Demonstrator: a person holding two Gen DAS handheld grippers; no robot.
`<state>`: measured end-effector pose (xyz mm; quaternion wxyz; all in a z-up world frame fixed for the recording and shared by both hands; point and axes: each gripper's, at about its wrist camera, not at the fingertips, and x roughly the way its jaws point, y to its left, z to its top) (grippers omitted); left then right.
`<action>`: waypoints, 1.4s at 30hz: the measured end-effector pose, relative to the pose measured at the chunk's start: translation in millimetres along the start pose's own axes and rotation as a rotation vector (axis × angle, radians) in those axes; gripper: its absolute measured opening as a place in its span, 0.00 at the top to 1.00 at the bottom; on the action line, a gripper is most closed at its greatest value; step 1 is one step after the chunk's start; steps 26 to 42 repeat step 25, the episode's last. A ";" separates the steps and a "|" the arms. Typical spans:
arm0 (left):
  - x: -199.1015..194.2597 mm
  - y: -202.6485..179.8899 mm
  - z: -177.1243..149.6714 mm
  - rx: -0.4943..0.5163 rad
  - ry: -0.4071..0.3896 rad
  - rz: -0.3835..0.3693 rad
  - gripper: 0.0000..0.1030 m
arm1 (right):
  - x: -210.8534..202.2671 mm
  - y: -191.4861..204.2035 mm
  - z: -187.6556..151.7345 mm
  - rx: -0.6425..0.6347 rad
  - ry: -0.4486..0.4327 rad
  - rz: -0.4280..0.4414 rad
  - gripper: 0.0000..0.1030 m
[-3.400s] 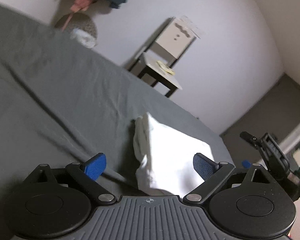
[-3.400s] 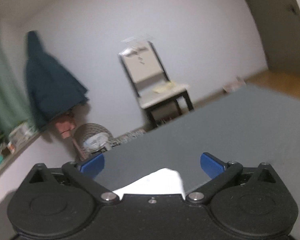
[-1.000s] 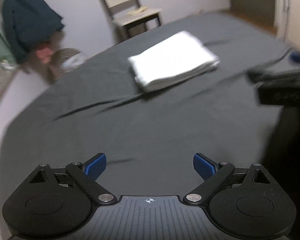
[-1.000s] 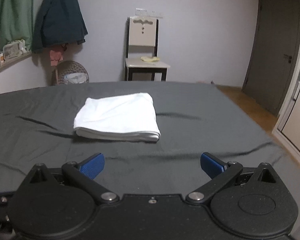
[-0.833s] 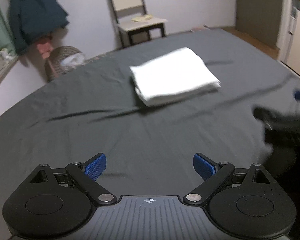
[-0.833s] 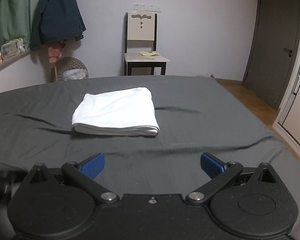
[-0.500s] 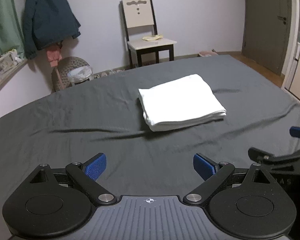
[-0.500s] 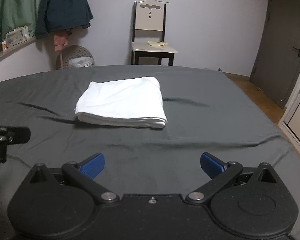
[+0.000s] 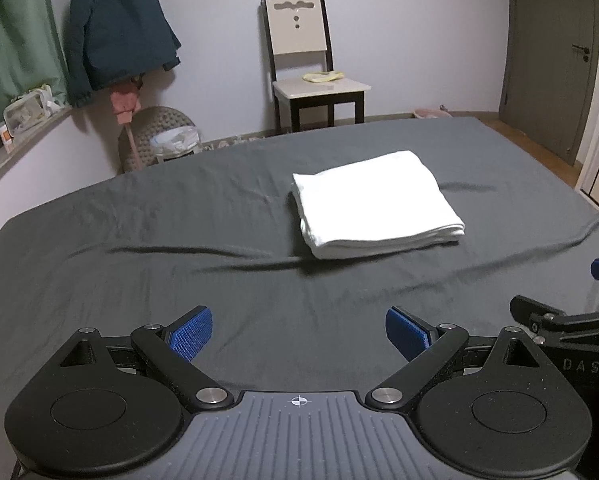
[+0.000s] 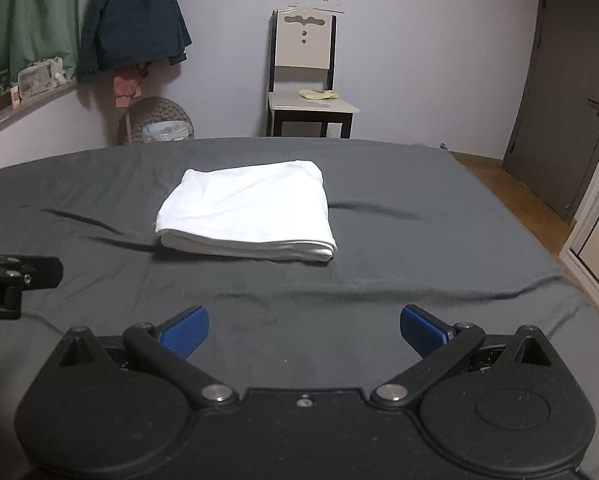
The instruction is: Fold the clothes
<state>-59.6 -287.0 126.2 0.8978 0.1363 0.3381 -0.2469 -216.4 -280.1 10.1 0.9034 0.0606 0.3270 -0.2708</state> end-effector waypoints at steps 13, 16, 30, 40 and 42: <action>-0.7 9.3 -4.3 -0.019 0.025 -0.001 0.08 | 5.1 -0.3 1.7 0.020 0.031 -0.014 0.00; -0.2 11.1 -4.4 -0.023 0.029 0.001 0.08 | 5.0 1.0 1.0 0.011 0.030 -0.018 0.00; 2.7 15.5 -5.1 -0.037 0.050 -0.009 0.08 | 5.0 1.6 0.8 0.013 0.031 -0.023 0.00; 2.7 15.5 -5.1 -0.037 0.050 -0.009 0.08 | 5.0 1.6 0.8 0.013 0.031 -0.023 0.00; 2.7 15.5 -5.1 -0.037 0.050 -0.009 0.08 | 5.0 1.6 0.8 0.013 0.031 -0.023 0.00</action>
